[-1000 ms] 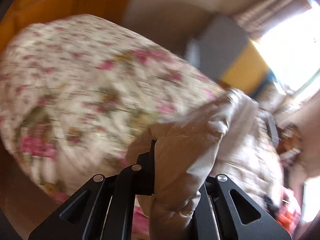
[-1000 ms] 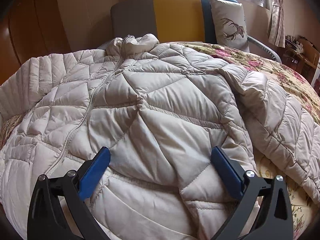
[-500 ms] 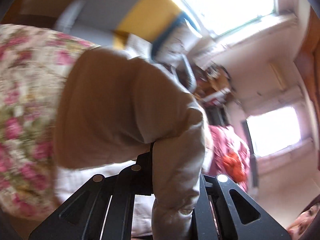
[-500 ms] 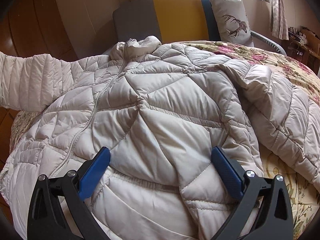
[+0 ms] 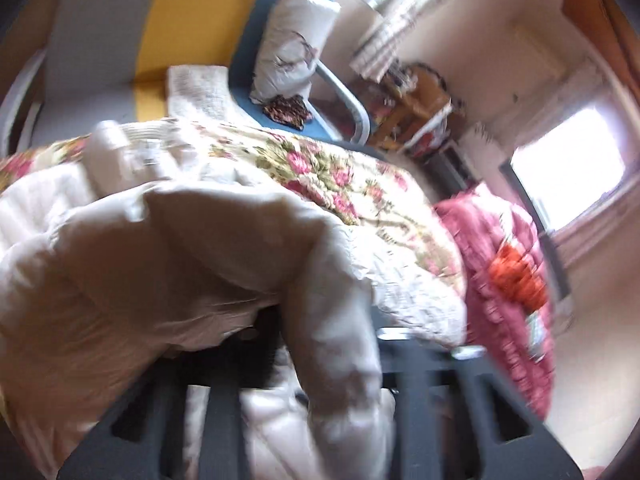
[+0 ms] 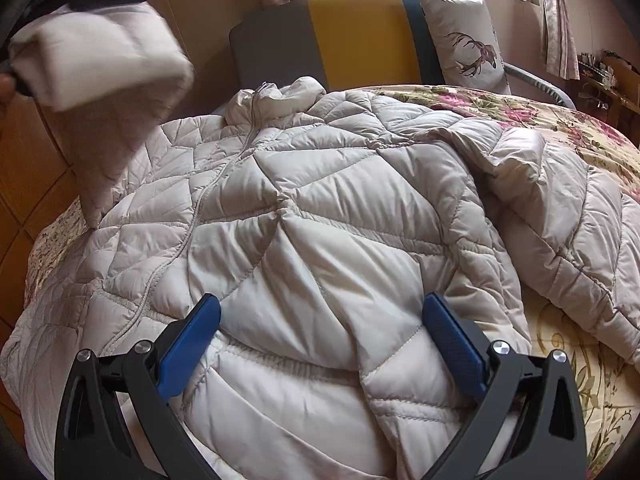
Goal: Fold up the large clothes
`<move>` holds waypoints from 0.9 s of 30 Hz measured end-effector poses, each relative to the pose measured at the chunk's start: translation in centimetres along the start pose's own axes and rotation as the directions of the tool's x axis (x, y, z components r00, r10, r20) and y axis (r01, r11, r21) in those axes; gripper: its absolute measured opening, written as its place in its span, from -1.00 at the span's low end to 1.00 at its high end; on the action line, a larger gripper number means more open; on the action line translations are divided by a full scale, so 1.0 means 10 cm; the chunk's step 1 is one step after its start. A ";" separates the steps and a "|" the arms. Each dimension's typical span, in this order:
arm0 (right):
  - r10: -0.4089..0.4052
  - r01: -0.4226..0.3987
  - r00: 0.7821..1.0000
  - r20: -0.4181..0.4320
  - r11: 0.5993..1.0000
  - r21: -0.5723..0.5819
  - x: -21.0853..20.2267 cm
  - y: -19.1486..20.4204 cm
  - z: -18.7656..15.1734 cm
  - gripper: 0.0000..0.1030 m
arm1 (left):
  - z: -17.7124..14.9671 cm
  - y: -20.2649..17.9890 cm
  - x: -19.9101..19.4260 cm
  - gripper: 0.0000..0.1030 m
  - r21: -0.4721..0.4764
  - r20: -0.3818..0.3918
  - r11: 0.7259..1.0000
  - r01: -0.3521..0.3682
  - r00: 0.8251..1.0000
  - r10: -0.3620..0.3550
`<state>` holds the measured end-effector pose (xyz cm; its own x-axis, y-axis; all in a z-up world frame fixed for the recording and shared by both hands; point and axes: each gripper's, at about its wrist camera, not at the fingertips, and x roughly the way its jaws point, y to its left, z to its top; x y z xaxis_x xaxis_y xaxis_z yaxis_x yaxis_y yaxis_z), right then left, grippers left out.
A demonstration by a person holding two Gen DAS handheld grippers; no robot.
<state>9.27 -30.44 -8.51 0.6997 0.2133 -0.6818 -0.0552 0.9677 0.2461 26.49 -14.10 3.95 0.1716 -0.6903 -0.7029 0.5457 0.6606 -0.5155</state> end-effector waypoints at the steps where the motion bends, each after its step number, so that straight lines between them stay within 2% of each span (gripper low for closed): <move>1: 0.000 0.000 1.000 0.000 1.000 -0.001 0.00 0.00 0.00 0.97 | -0.01 -0.04 0.14 0.67 0.017 0.005 0.999 -0.027 1.000 0.027; 2: 0.000 0.000 1.000 0.000 1.000 -0.001 0.00 0.00 0.00 0.97 | -0.05 -0.08 0.26 0.68 0.038 0.029 0.998 -0.045 0.999 0.044; 6: 0.003 -0.003 1.000 0.003 1.000 -0.001 0.00 -0.01 -0.01 0.97 | -0.18 -0.12 0.45 0.72 0.052 0.039 0.999 0.004 0.999 -0.006; 9: 0.003 -0.003 1.000 0.003 1.000 -0.001 0.00 -0.01 -0.01 0.97 | -0.35 -0.09 0.20 0.72 0.065 0.108 0.998 0.003 0.994 -0.010; 12: 0.003 -0.003 1.000 0.004 1.000 -0.001 0.00 -0.01 -0.01 0.97 | -0.62 0.11 -0.14 0.72 0.055 0.200 0.997 -0.059 0.979 0.047; 14: 0.003 -0.003 1.000 0.004 1.000 -0.001 0.00 -0.01 -0.01 0.97 | -0.81 0.39 -0.41 0.72 0.008 0.263 0.992 -0.125 0.957 0.119; 16: 0.002 -0.002 1.000 0.004 1.000 -0.001 0.00 -0.01 -0.01 0.97 | -0.97 0.71 -0.64 0.72 -0.071 0.291 0.981 -0.182 0.937 0.195; 18: 0.003 -0.003 1.000 0.004 1.000 -0.001 0.00 -0.01 -0.01 0.97 | -1.12 1.05 -0.83 0.64 -0.174 0.313 0.963 -0.204 0.916 0.250; 19: 0.003 -0.003 1.000 0.004 1.000 0.000 0.00 -0.01 -0.01 0.97 | -1.19 1.23 -0.91 0.55 -0.232 0.316 0.948 -0.218 0.905 0.285; 21: 0.002 -0.002 1.000 0.004 1.000 -0.001 0.00 -0.01 -0.02 0.97 | -1.20 1.49 -0.99 0.43 -0.300 0.279 0.919 -0.257 0.897 0.343; 22: 0.002 -0.002 1.000 0.004 1.000 -0.001 0.00 -0.01 -0.02 0.97 | -1.19 1.59 -0.99 0.38 -0.310 0.257 0.907 -0.285 0.894 0.368; 24: -0.001 0.001 1.000 0.003 1.000 -0.002 0.00 -0.01 -0.02 0.97 | -1.12 1.72 -0.91 0.32 -0.305 0.219 0.880 -0.365 0.872 0.437; 25: -0.003 0.003 1.000 0.003 1.000 -0.004 -0.01 -0.01 -0.02 0.97 | -1.08 1.78 -0.87 0.06 -0.291 0.200 0.864 -0.411 0.857 0.475; 26: -0.005 0.005 1.000 0.003 1.000 -0.005 -0.01 -0.01 -0.02 0.97 | -1.00 1.85 -0.79 -0.06 -0.264 0.167 0.839 -0.476 0.834 0.526; 27: -0.006 0.006 1.000 0.003 1.000 -0.005 -0.01 -0.01 -0.01 0.97 | -0.94 1.92 -0.72 -0.09 -0.242 0.143 0.816 -0.524 0.813 0.565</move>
<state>9.10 -30.50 -8.57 0.7024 0.2066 -0.6812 -0.0545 0.9697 0.2380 28.07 6.29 -5.50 0.5650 -0.2303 -0.7923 0.1566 0.9727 -0.1711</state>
